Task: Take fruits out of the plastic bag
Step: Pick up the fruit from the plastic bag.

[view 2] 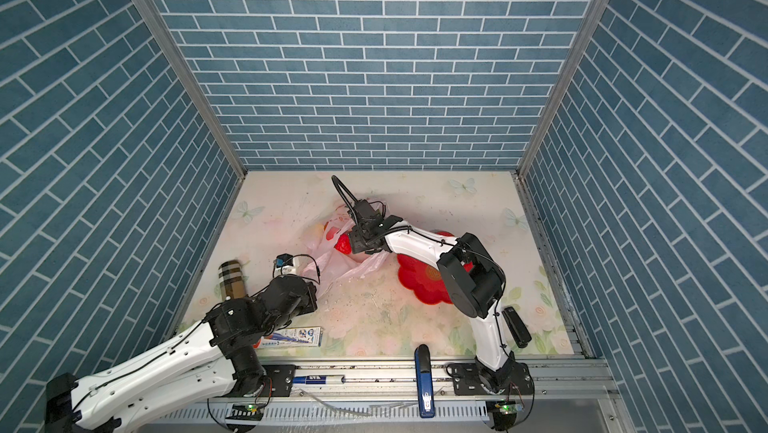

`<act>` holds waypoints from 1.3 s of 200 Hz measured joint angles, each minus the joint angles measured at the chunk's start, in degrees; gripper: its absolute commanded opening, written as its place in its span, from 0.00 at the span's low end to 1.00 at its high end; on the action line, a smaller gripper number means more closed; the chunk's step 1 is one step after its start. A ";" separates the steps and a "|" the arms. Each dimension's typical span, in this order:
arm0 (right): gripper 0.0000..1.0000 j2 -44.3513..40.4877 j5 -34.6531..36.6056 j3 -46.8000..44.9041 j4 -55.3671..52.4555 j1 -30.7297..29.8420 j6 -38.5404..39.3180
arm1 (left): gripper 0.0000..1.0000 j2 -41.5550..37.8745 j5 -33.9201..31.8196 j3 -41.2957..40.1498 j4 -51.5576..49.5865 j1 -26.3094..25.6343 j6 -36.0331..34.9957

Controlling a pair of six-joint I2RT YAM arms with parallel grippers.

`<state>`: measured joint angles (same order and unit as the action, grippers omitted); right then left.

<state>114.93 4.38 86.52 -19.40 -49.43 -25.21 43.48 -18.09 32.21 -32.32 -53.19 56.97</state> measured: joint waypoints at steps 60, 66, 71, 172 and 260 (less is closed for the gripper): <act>0.69 0.92 2.56 0.00 5.75 0.24 -1.53 | 0.02 0.02 0.20 -1.09 1.25 -0.15 0.31; 0.69 1.16 2.82 0.00 6.21 0.33 -1.70 | 0.02 -0.09 0.17 -1.36 1.25 -0.28 0.48; 0.69 1.38 3.02 0.00 6.51 0.37 -1.97 | 0.02 -0.15 0.20 -1.55 1.25 -0.37 0.55; 0.67 6.60 3.91 0.00 9.62 1.31 -6.08 | 0.02 -0.76 -0.63 -2.71 1.38 -3.61 2.82; 0.41 8.09 3.93 0.00 11.78 2.16 -7.65 | 0.02 0.04 -1.38 -3.56 1.90 -4.98 4.11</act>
<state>123.02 8.32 86.52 -7.62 -47.27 -32.86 43.53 -19.46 28.64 -30.41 -58.17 61.08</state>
